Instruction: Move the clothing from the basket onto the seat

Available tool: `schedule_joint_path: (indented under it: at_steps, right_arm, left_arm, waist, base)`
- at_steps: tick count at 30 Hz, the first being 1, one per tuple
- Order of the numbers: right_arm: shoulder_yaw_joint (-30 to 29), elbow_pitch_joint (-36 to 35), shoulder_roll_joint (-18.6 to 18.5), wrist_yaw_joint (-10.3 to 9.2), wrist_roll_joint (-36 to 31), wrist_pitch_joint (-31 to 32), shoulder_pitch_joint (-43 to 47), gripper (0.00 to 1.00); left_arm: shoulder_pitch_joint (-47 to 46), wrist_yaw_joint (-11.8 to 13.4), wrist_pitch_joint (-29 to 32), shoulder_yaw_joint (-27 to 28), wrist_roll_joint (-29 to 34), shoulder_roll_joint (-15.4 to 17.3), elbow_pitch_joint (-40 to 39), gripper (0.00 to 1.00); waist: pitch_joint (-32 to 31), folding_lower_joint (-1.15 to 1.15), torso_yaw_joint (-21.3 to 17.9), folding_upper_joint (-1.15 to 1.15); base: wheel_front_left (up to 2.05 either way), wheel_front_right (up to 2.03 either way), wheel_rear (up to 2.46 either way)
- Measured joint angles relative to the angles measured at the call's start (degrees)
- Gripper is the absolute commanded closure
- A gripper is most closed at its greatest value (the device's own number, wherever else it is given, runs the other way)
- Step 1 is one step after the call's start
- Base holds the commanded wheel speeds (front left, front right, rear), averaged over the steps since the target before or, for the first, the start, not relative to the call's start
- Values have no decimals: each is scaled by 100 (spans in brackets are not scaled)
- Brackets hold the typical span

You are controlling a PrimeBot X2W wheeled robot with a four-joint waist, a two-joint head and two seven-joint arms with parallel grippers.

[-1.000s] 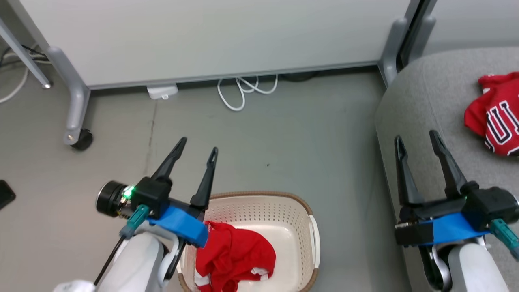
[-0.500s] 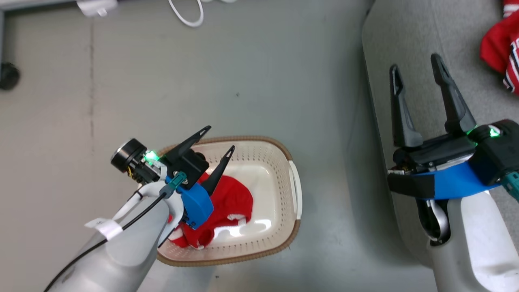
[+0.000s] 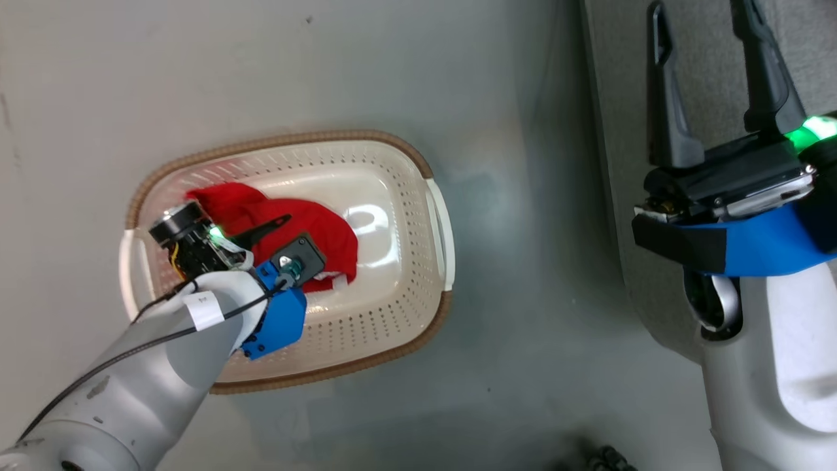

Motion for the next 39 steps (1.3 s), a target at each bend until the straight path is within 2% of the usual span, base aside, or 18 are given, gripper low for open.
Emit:
schedule_joint_path:
  at_steps: [8, 14, 19, 30, 31, 32, 39]
  right_arm:
    - [7, -213, 3, 0, -5, 0, -319, 0]
    - [62, -457, 10, 0, -38, 0, -374, 0]
    - [64, -736, 15, 0, -103, 0, -374, 0]
    - [34, -1167, 23, 0, -166, 0, -229, 0]
    - [29, -1210, 24, 1, -182, 0, -219, 0]
    - [22, -1227, 24, 1, -193, 0, -219, 0]
    - [-3, -1222, 25, 1, -221, 0, -222, 0]
  left_arm:
    - [-248, 0, 492, -178, 60, 136, 260, 0]
    - [-381, 0, 780, -182, 324, 209, 342, 0]
    - [-769, 0, 1043, -183, 575, 303, 712, 0]
    - [-1012, -19, 1339, -181, 510, 268, 979, 0]
    - [-1056, -25, 1462, -182, 475, 204, 1013, 65]
    - [-1080, -25, 1504, -181, 499, 169, 1031, 100]
    - [-1154, -14, 1578, -179, 511, -122, 1126, 100]
  waist:
    - [757, 0, -243, 0]
    - [1224, -1, -379, 0]
    - [1573, -1, -464, 0]
    - [1992, -8, -601, 1]
    - [2009, -8, -593, 1]
    - [2014, -8, -588, 1]
    - [1921, 0, -504, 0]
  base:
    - [0, 0, 0]
    - [0, 0, 0]
    - [0, 0, 0]
    - [0, 0, 0]
    - [0, 0, 0]
    - [0, 0, 0]
    - [0, 0, 0]
